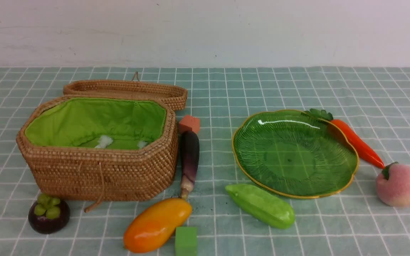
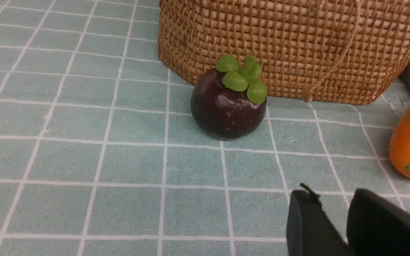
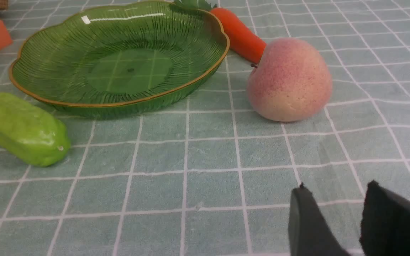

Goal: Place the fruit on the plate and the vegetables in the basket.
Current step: Grab a mangosteen with your left arm and put it on the plate on the right

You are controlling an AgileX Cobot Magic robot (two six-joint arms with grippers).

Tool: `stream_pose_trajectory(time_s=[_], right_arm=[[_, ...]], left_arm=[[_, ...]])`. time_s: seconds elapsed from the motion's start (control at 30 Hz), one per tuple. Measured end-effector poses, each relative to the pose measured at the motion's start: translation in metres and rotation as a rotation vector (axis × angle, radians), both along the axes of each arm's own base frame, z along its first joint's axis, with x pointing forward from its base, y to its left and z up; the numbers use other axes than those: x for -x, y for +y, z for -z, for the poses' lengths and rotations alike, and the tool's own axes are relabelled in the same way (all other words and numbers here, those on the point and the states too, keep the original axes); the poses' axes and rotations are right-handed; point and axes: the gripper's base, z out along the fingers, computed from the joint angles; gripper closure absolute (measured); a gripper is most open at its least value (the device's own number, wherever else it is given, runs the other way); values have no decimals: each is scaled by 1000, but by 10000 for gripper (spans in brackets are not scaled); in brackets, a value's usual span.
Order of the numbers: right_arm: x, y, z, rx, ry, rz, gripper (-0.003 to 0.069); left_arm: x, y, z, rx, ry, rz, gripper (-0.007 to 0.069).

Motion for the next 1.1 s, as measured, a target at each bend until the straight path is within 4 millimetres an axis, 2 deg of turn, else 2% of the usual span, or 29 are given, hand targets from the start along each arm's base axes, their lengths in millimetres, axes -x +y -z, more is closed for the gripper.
stream_pose_trajectory(time_s=[0.8,0.9,1.1], right_arm=[[0,0,0,0,0,0,419],[0,0,0,0,0,0,419],[0,0,0,0,0,0,419]], left_arm=[[0,0,-1,1,-12,0,426],[-2,-2,-6,80,-60,-6,424],[-4,-4,-22,518,-190,-55,417]])
